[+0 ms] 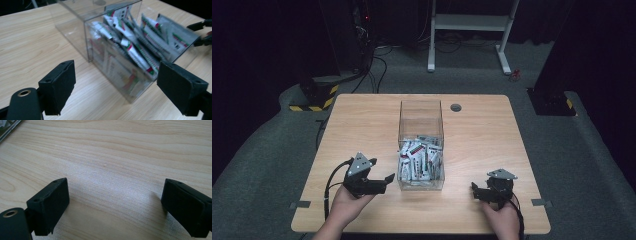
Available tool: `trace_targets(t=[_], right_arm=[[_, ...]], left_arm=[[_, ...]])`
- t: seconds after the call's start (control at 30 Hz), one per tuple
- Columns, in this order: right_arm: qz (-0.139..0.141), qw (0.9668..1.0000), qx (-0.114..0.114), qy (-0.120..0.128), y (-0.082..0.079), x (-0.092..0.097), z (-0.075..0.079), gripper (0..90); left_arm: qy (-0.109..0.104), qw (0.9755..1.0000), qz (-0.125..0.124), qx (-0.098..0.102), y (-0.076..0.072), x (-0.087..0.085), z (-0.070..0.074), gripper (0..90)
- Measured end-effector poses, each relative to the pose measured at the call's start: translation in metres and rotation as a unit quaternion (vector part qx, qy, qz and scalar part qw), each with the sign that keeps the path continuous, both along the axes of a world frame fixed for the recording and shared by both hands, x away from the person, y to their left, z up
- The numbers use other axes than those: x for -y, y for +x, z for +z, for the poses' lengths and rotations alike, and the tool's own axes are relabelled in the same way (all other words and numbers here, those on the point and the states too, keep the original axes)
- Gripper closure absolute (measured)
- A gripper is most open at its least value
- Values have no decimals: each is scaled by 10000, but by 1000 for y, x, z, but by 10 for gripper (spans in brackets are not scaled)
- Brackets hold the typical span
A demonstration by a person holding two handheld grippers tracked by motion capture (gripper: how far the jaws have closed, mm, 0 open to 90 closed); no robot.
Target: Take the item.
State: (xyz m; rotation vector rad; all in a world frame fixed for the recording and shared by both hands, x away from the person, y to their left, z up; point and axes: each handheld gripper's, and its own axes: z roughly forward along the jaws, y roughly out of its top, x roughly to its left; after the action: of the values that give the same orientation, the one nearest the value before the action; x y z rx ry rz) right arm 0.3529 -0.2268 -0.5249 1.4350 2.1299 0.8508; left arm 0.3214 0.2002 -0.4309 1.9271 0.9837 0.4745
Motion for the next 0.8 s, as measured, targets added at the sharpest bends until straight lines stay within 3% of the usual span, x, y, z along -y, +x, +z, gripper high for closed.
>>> trace_targets(t=[0.8], right_arm=[[73,10000,1,-5,0,0,0,78]], left_arm=[[-39,9994,-345,11,14,33,12,141]])
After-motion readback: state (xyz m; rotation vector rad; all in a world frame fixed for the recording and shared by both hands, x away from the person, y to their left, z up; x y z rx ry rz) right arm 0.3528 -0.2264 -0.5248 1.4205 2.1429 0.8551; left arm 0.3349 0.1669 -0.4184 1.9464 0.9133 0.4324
